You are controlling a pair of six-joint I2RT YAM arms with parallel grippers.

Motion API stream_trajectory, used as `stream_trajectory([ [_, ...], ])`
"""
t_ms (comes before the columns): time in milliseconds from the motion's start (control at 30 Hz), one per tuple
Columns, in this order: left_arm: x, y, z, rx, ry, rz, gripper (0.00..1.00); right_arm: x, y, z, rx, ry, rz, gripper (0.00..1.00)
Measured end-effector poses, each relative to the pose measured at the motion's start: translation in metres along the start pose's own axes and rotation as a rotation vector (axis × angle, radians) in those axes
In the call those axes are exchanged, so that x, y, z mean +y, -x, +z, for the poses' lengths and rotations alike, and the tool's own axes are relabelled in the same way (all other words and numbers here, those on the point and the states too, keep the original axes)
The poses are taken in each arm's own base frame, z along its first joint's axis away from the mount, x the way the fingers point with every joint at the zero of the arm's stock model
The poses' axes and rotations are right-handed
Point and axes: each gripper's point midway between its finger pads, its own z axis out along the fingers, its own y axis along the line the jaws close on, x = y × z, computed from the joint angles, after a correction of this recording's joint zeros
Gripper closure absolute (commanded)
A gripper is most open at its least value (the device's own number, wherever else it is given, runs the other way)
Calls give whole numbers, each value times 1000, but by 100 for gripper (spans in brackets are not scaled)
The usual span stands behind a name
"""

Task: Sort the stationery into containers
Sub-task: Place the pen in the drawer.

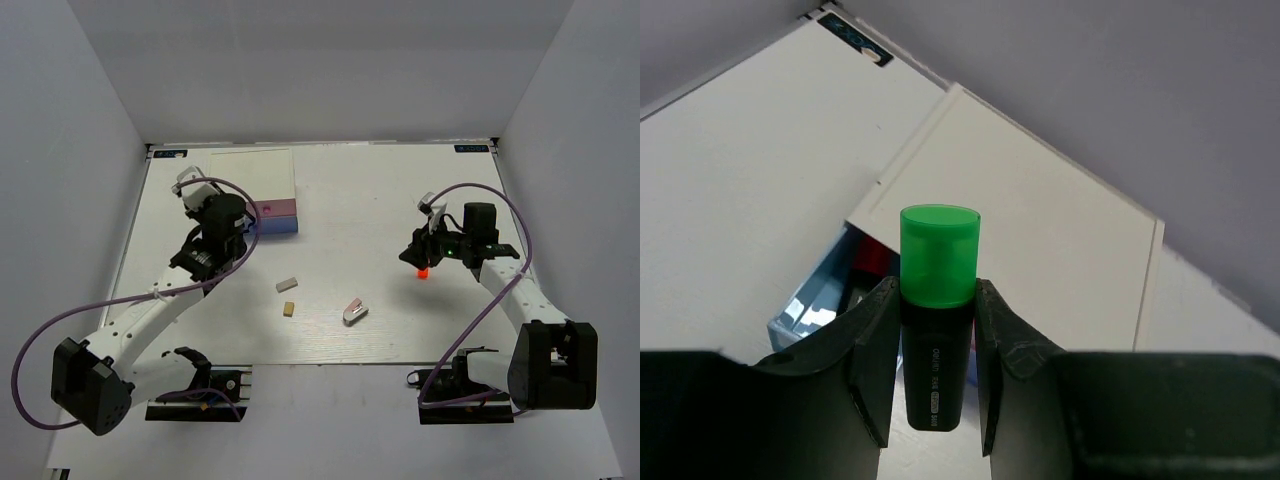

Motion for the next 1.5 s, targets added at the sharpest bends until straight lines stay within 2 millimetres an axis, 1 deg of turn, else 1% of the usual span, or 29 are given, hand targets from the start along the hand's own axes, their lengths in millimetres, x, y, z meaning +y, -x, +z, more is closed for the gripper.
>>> stream_trajectory([
  [167,13,21,12,-85,80,-122,100,1,-4,1,7,3,5,48],
  [267,22,25,20,-119,134,-155,100,1,-5,1,7,2,5,48],
  [333,28,22,27,-130,170,-156,100,1,-5,0,8,2,5,48],
  [567,42,5,48,-134,258,-130,100,2,-10,1,15,4,2,48],
  [767,43,-5,62,-128,290,-114,100,1,-10,1,15,2,-4,48],
  [867,43,-8,65,-125,296,-111,100,-1,-10,0,17,-6,-3,48],
  [967,43,-9,65,-125,295,-121,93,-2,-11,0,18,-12,-2,48],
  [1100,44,-11,65,-118,301,-135,90,-3,-11,-1,18,-14,-2,48],
  [1333,46,-17,64,-102,307,-147,89,-4,-14,1,27,-14,8,48],
  [1400,47,-18,63,-97,309,-146,80,-5,-15,1,28,-16,11,48],
  [1433,47,-18,62,-94,308,-146,73,-5,-15,1,28,-17,11,48],
  [1467,46,-19,62,-90,305,-146,56,-6,-14,1,27,-18,10,48],
  [1500,46,-19,61,-87,302,-146,47,-6,-14,1,26,-19,9,48],
])
